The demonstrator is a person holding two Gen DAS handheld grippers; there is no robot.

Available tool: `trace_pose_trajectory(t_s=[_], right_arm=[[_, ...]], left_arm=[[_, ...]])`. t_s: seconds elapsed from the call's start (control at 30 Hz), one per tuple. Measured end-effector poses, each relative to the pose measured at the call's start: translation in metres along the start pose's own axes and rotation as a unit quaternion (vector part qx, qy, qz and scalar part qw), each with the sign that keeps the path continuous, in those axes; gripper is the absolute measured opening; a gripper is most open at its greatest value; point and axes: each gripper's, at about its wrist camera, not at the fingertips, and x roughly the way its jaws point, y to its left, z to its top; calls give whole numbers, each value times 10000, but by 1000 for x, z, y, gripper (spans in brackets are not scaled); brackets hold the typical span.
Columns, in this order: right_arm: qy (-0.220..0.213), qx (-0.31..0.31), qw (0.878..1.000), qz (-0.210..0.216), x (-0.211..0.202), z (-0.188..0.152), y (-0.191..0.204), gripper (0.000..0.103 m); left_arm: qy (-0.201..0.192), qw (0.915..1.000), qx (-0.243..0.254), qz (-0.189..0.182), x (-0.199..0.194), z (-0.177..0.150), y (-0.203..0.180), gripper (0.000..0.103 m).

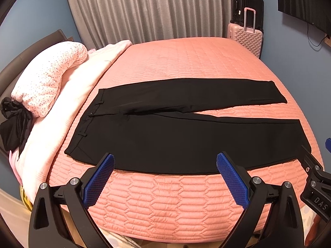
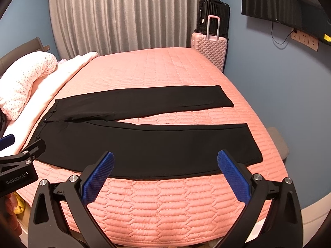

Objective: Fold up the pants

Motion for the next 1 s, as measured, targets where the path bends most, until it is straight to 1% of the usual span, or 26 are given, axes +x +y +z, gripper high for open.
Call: trace_pose_trajectory(t_s=[0.07,0.2,0.23,0.27,0.3,0.33,0.37,0.4,0.43,0.47,0.5,0.53,0.57,0.6,0.63,0.67,0.7,0.73,0.77,0.8,0.83,0.87,0.9,0.93,1.0], right_arm=[[76,15,10000,32,7,0,-5,98],[84,349,9990,249,27,5,-31,98],[170,298,9992,210,43,5,-39,98],[364,275,9989,112,56,8,-46,98],[418,361,9984,87,67,15,-60,98],[120,423,9989,169,66,24,-72,96],[-212,415,9987,214,63,31,-80,96],[-676,347,9968,239,63,40,-90,98],[-864,239,9959,104,75,46,-100,98],[-308,100,9995,28,111,53,-114,98],[277,74,9996,7,137,56,-123,98],[784,169,9967,-135,167,62,-138,98],[697,249,9971,-199,179,69,-150,98],[401,304,9984,-263,189,82,-164,98],[191,306,9991,-222,199,95,-175,98],[68,300,9995,5,216,110,-188,98],[200,342,9992,94,236,116,-198,98],[858,466,9951,-121,279,124,-216,98],[1202,539,9907,-334,305,129,-228,98],[1247,604,9898,-344,324,137,-239,98],[1043,705,9920,-113,346,150,-253,98],[1012,732,9922,-34,358,157,-258,98],[1061,751,9914,133,377,166,-264,98],[1201,732,9897,281,405,176,-271,98],[1236,626,9895,402,438,188,-278,98]], left_arm=[[14,10000,23,-16,3,0,-1,97],[37,10000,37,26,12,0,-3,97],[42,10000,8,39,16,1,-3,97],[46,10000,-10,23,20,2,-3,97],[54,10000,-5,11,24,3,-4,97],[57,10000,29,23,29,5,-6,97],[38,10000,59,56,33,6,-8,97],[15,9999,89,124,39,9,-10,97],[7,9998,97,160,44,11,-12,97],[11,9998,84,184,50,14,-13,97],[29,9998,50,186,56,17,-15,97],[50,9999,-2,134,65,22,-17,97],[47,9999,-13,111,69,26,-18,97],[32,9999,-15,115,74,29,-19,97],[4,9999,4,146,82,34,-23,97],[-6,9998,32,170,88,38,-26,97],[-3,9998,60,204,94,41,-29,97],[12,9997,69,225,103,45,-33,97],[8,9998,62,209,110,50,-36,97],[2,9998,59,207,117,54,-39,97],[-8,9997,78,217,126,58,-43,97],[-17,9997,108,219,135,63,-47,97],[-16,9997,119,229,141,65,-48,97],[-12,9996,120,244,152,69,-53,97],[17,9997,109,206,166,74,-57,97]])
